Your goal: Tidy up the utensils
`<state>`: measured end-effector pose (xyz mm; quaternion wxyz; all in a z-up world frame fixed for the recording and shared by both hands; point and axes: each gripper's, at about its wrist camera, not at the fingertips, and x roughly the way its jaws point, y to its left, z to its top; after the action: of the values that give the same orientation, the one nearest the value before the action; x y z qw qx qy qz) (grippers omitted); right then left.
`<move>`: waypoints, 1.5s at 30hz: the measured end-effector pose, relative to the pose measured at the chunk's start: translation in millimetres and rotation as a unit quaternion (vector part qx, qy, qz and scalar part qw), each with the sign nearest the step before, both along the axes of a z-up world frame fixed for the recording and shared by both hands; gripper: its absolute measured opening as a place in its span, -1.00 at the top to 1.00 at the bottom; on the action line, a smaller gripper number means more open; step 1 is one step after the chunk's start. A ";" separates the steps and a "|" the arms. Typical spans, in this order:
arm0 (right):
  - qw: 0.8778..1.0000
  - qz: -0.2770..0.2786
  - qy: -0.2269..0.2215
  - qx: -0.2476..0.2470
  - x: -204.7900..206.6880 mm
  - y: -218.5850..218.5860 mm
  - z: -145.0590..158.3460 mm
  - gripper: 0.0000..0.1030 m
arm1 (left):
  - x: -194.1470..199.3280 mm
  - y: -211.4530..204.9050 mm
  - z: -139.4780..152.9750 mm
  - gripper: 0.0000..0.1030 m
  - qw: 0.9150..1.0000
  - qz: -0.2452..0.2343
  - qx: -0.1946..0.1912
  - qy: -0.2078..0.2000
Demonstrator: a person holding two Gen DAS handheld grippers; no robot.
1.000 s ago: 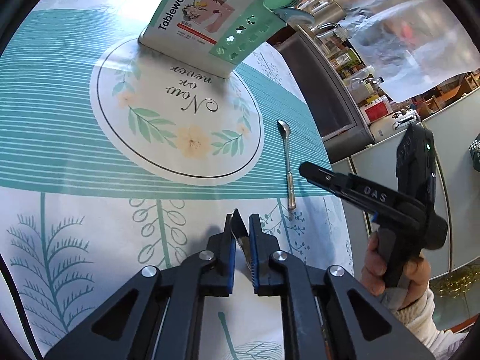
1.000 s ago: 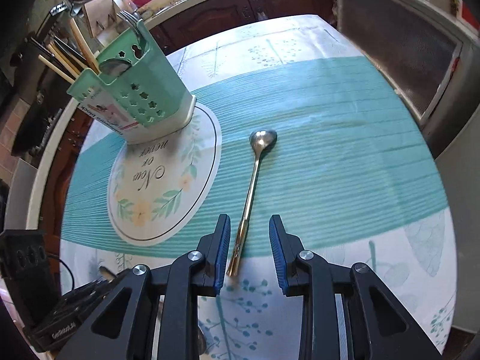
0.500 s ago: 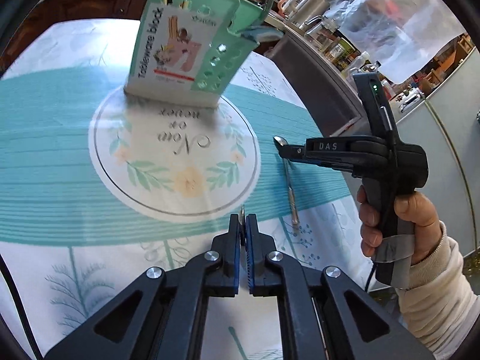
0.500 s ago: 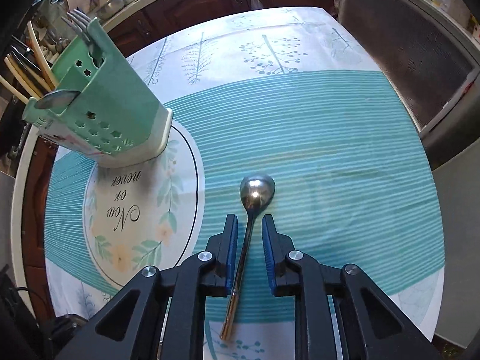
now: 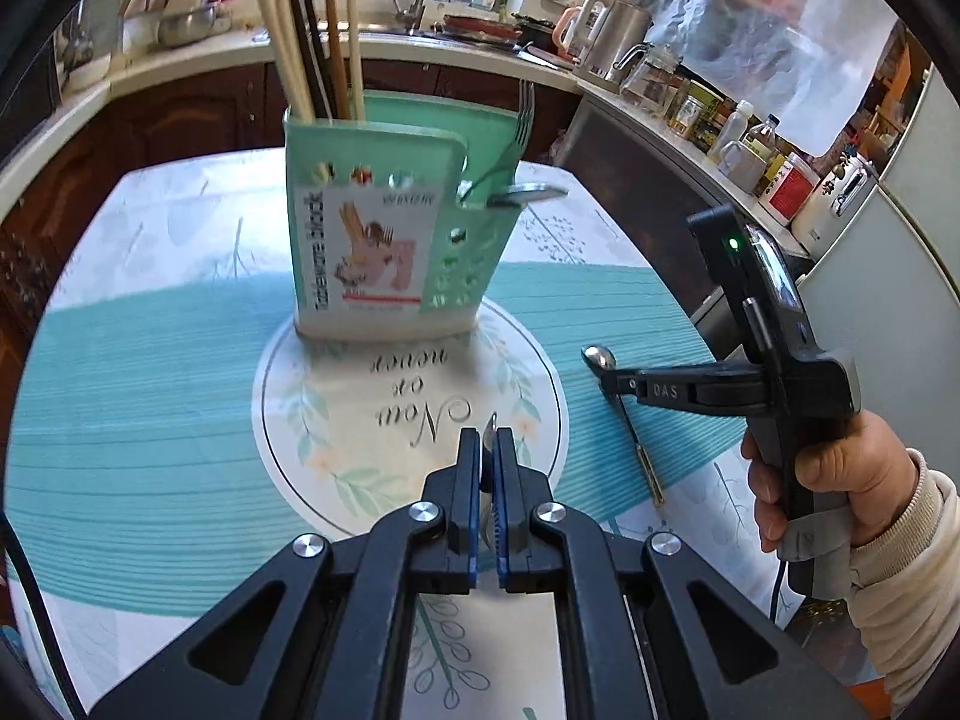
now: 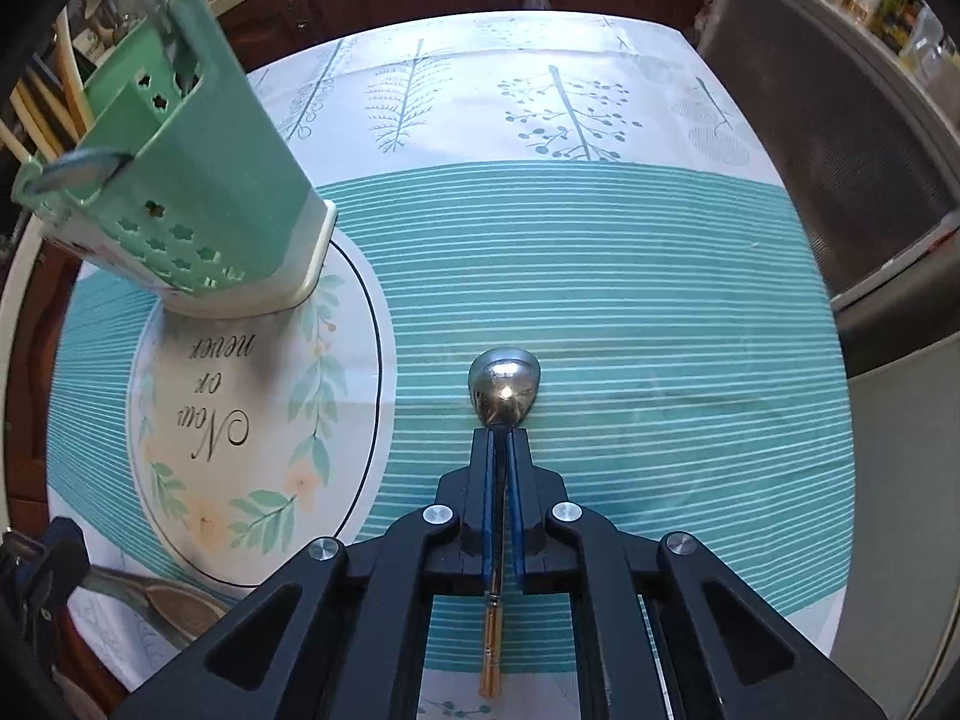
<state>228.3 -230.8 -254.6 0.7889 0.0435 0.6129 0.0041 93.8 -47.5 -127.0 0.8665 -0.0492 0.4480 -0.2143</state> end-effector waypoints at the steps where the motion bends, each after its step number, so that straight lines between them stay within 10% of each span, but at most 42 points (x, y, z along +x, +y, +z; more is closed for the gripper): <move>1: 1.000 -0.003 -0.003 0.010 -0.8 -3.9 1.1 0.92 | 1.2 -0.5 6.0 0.97 1.000 -0.001 0.009 -0.008; 13: 0.974 0.017 -0.173 0.142 -37.0 -9.9 96.9 1.00 | 34.1 -12.3 101.8 0.97 0.988 -0.003 0.104 -0.115; 18: 0.946 0.048 -0.287 0.143 -40.9 7.0 168.8 1.00 | 55.1 -23.6 142.4 0.97 0.980 0.007 0.128 -0.153; 22: 0.943 0.071 -0.296 0.135 -29.6 20.7 188.7 1.00 | 72.4 -29.1 159.3 0.97 0.979 0.012 0.128 -0.159; 36: 0.963 0.028 -0.223 0.146 25.7 -5.5 105.6 0.99 | 141.2 -59.9 136.5 0.96 0.973 0.011 0.180 -0.146; 45: 0.974 -0.004 -0.144 0.173 75.7 -24.0 35.9 0.97 | 149.9 -52.9 114.6 0.34 0.978 0.022 0.172 -0.119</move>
<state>304.0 -254.8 -218.6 0.8491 0.1810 0.4831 0.1133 243.6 -100.4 -12.4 0.9139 0.1167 0.3702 -0.1188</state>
